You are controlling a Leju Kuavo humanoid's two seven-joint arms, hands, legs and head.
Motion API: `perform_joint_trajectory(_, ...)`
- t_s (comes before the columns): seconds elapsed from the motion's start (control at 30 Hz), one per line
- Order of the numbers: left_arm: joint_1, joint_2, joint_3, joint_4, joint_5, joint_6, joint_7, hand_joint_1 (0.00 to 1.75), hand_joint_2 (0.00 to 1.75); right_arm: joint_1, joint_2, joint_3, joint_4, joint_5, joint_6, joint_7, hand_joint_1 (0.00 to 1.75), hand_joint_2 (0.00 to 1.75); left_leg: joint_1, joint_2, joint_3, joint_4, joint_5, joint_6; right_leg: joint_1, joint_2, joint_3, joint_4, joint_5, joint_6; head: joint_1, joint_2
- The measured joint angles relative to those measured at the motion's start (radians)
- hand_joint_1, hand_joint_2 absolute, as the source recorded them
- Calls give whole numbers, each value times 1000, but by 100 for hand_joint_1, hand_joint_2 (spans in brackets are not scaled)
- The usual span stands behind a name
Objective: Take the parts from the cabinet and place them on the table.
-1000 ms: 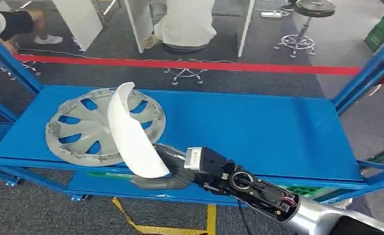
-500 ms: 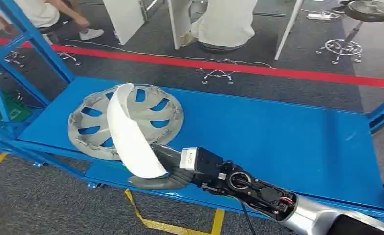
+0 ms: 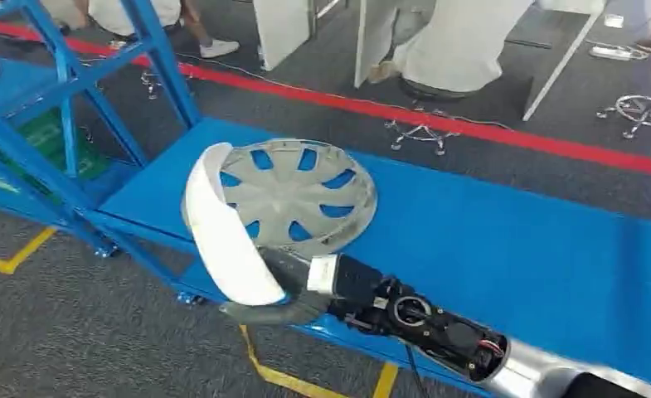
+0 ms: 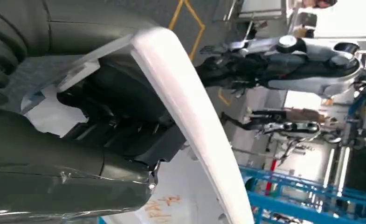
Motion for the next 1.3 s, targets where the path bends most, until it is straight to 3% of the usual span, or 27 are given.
perform_joint_trajectory(0.03,-1,-1,0,0,0,0,0,0,175,9,0,-3,0,1,0,0,171,175,-1,-13,0,0,-1,1,0,5,-40,75,-23,2,0,0)
perform_joint_trajectory(0.07,0,-2,0,0,0,0,0,0,175,16,0,-5,0,2,0,1,171,175,-1,-26,2,1,-1,1,0,5,-59,102,-18,3,1,0)
perform_joint_trajectory(0.1,0,-3,-1,0,0,0,1,0,175,19,0,-5,0,2,-1,1,171,175,-1,-41,5,1,-2,1,-1,6,-51,72,16,3,2,0)
perform_joint_trajectory(0.17,1,-5,-2,0,0,0,3,0,175,20,0,-7,0,3,0,1,171,175,-1,-68,13,4,-6,-4,-5,18,21,-102,124,0,6,0)
perform_joint_trajectory(0.2,0,-6,-2,0,0,-1,3,0,175,20,0,-10,-1,3,0,1,171,175,0,-80,15,6,-9,-8,-7,49,60,-193,169,-2,9,0)
perform_joint_trajectory(0.23,-2,-7,-3,0,0,-1,3,0,175,21,0,-11,0,3,-1,1,171,175,-5,-90,10,11,-11,-13,-12,98,71,-223,154,-6,6,0)
perform_joint_trajectory(0.5,-4,-7,-3,0,0,-2,3,0,175,22,0,-12,-2,3,-1,0,171,175,-4,-99,5,17,-11,-14,-15,97,77,-239,155,-6,2,0)
perform_joint_trajectory(0.6,-2,-6,-3,0,0,-2,4,0,175,22,0,-14,-2,3,-1,1,171,175,4,-116,-5,10,-3,-27,-5,81,81,-230,156,-14,3,0)
perform_joint_trajectory(0.63,4,-7,-5,2,0,0,5,0,175,23,1,-15,-4,4,-1,1,171,175,-2,-80,-13,28,-13,-44,-16,43,94,-249,166,-32,-1,0)
perform_joint_trajectory(0.67,-3,-10,-5,2,-3,0,2,0,175,31,1,-18,-3,4,-1,0,171,175,7,10,-186,345,-145,-63,-8,-23,92,-252,162,-44,-18,0)
perform_joint_trajectory(0.7,-3,-10,-5,2,-3,0,0,0,175,31,1,-18,-3,3,-1,0,171,175,9,11,-191,353,-137,-65,-8,-34,93,-252,161,-44,-19,0)
perform_joint_trajectory(0.77,-3,-9,-5,2,-5,0,-1,0,175,31,1,-18,-3,3,1,-1,171,175,12,18,-121,219,-58,-64,-8,-58,97,-252,157,-40,-19,0)
perform_joint_trajectory(0.8,-2,-8,-5,2,-4,0,-1,0,175,31,2,-19,-3,3,2,-2,171,175,11,38,-55,100,-9,-60,-8,-69,102,-252,153,-36,-19,0)
perform_joint_trajectory(0.83,-2,-8,-5,2,-3,0,-3,0,175,31,2,-22,-3,5,5,-4,171,175,8,83,-9,7,3,-54,-6,-77,107,-252,150,-31,-19,0)
perform_joint_trajectory(0.87,-5,-8,-5,2,-3,0,-4,0,175,30,2,-25,-3,6,5,-5,171,175,-1,77,-8,11,2,-46,1,-83,106,-253,146,-25,-19,0)
perform_joint_trajectory(1.0,-2,-6,-6,2,5,7,-4,0,175,28,3,-27,-3,12,6,-8,171,175,-5,36,-7,4,0,-22,-4,-107,121,-260,137,-1,-14,0)
perform_joint_trajectory(1.03,0,-6,-6,2,8,13,-4,0,175,27,3,-27,-3,12,4,-7,171,175,3,32,-1,-2,3,-17,-8,-71,112,-246,126,4,-9,0)
perform_joint_trajectory(1.07,0,-3,-6,2,16,20,-4,0,175,26,3,-29,-4,12,3,-8,171,175,4,22,3,-2,2,-8,-8,-22,91,-183,84,2,-6,0)
perform_joint_trajectory(1.1,-2,-2,-6,2,22,25,-4,0,175,27,3,-29,-4,12,3,-6,171,175,3,15,4,-2,0,-5,-8,-9,63,-123,54,1,-1,0)
perform_joint_trajectory(1.13,-5,3,-6,2,34,33,-4,0,175,33,3,-30,-3,13,1,-2,171,175,2,-2,5,-1,-1,-3,-4,3,1,4,1,0,2,0)
perform_joint_trajectory(1.17,-5,7,-6,2,43,36,-4,0,175,38,3,-30,-3,13,0,1,171,175,1,-15,5,-1,-1,-2,-3,5,-39,79,-22,0,6,0)
perform_joint_trajectory(1.2,-5,13,-6,2,51,39,-4,0,175,43,3,-31,-3,14,-1,3,171,175,-1,-29,7,-1,-2,-2,-2,5,-61,109,-17,-2,7,0)
perform_joint_trajectory(1.23,-5,19,-6,2,57,42,-4,0,175,44,3,-30,-3,16,-1,4,171,175,-1,-43,10,0,-3,-2,-2,6,-57,87,10,-4,7,0)
perform_joint_trajectory(1.3,-4,28,-6,2,60,43,-4,0,175,44,3,-31,-3,16,-2,4,171,175,-1,-71,18,2,-8,-5,-3,16,6,-75,117,-11,8,0)
